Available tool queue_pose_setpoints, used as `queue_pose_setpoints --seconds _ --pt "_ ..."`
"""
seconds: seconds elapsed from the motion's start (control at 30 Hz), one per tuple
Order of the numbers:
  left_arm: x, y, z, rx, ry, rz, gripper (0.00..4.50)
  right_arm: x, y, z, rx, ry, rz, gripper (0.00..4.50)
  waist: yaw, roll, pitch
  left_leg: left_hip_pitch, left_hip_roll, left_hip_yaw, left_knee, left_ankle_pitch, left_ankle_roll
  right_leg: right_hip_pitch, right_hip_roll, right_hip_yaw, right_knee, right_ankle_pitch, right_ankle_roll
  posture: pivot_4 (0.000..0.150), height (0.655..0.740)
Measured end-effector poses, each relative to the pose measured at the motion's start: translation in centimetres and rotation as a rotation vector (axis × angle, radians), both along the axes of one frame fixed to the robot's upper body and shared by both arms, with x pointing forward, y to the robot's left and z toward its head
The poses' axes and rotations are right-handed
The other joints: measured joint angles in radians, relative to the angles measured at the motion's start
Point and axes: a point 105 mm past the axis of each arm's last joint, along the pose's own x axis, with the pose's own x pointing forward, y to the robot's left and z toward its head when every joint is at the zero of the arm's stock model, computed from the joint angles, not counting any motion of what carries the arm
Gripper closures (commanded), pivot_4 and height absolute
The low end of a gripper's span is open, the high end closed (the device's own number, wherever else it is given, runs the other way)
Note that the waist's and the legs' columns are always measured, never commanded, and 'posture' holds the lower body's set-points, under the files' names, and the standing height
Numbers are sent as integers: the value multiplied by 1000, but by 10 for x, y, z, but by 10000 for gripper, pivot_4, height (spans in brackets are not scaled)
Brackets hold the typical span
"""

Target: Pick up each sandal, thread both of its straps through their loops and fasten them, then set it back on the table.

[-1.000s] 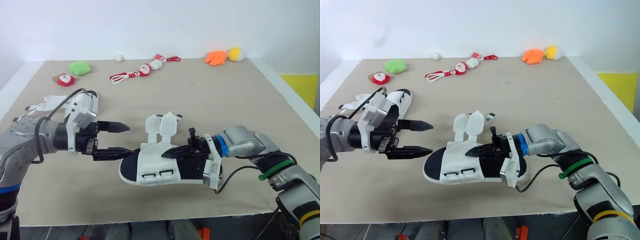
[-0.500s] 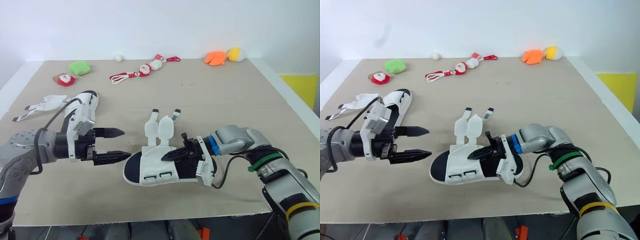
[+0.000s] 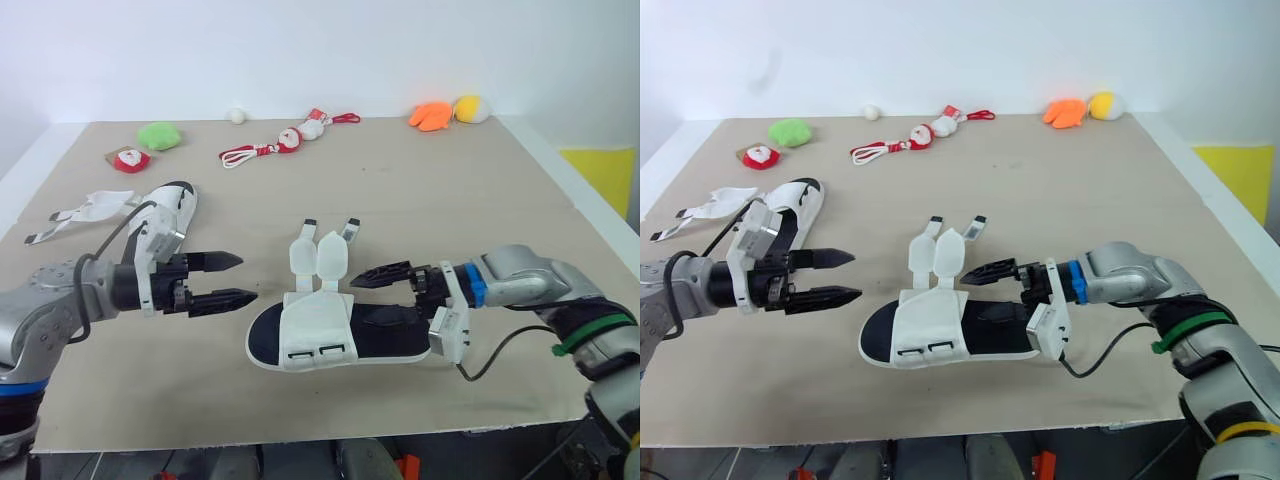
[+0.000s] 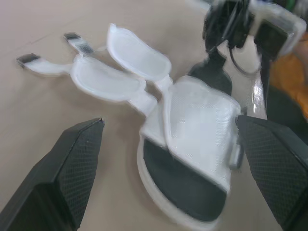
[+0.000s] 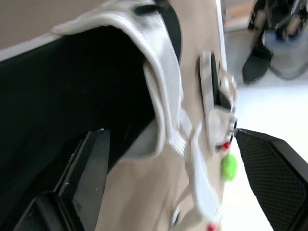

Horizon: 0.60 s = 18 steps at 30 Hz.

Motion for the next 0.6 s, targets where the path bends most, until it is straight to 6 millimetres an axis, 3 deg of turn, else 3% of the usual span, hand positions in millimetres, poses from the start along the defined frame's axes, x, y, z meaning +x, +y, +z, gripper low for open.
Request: queue_pose_setpoints --seconds 0.13,0.37,0.47,0.6 --pt "27 9 -9 -70 101 119 0 8 -18 21 87 284 -226 647 6 0 0 0 0 0 1 0 0 0 0 0 0 0 0 1500 7400" --pt "52 -9 -27 -100 177 158 0 -4 -4 55 316 846 -343 647 19 0 0 -1 1 -2 1 0 0 -1 1 -3 2 2 4 1500 7400" --pt "59 -19 -39 -122 233 155 0 -10 4 69 379 984 -354 647 20 0 0 -3 0 -2 2 0 0 -2 1 -3 1 3 5 1500 7400" --pt "64 -31 -38 -133 227 125 0 -20 11 72 397 1055 -360 647 22 0 0 -3 0 -2 1 0 0 -2 1 -3 1 2 6 1500 7400"
